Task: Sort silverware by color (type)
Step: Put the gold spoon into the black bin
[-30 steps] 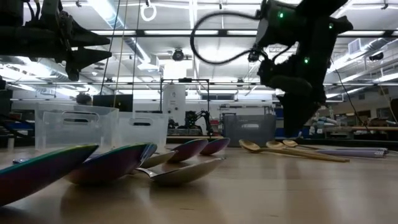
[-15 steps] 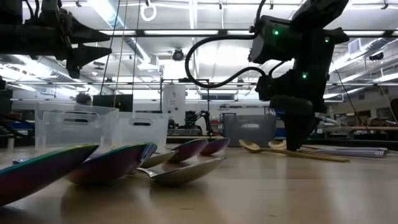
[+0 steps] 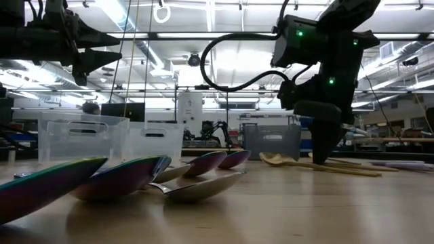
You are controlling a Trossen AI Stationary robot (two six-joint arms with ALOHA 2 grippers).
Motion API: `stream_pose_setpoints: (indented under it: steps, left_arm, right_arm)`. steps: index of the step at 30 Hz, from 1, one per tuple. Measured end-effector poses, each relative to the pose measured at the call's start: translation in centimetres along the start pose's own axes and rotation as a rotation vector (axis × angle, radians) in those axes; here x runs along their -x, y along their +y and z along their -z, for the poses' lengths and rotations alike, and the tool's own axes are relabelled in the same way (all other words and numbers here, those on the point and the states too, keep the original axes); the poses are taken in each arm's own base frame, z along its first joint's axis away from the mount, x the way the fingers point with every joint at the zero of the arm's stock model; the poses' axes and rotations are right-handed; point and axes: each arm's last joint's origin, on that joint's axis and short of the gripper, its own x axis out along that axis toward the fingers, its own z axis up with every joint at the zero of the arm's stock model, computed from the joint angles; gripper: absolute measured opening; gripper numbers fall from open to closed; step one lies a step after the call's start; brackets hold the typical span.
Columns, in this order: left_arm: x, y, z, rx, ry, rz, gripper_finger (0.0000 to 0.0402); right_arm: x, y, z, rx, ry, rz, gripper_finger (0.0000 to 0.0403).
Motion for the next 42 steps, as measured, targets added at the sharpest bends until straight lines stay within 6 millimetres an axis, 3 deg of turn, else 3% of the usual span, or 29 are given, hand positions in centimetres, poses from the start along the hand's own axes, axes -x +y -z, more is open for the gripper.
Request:
stream_pose_setpoints:
  steps: [9,23,30,42]
  left_arm:
    - [0.0,0.0,0.0,0.007,0.005,-0.001,0.0187]
    - [0.0,0.1,0.2,0.040,0.022,-0.005,0.0187]
    - [-0.6,-0.1,0.9,0.019,0.123,-0.018,0.0187]
    - [-3.5,-1.7,0.5,-0.060,0.213,-0.047,0.0187]
  right_arm:
    - [0.3,0.1,-0.3,0.017,-0.039,-0.035,0.0012]
    - [5.5,-1.8,-3.2,-0.024,-0.298,-0.190,0.0010]
    - [7.1,-3.8,-5.2,-0.048,-0.408,-0.258,0.0010]
    - [9.1,-7.5,-8.8,-0.096,-0.538,-0.258,0.0010]
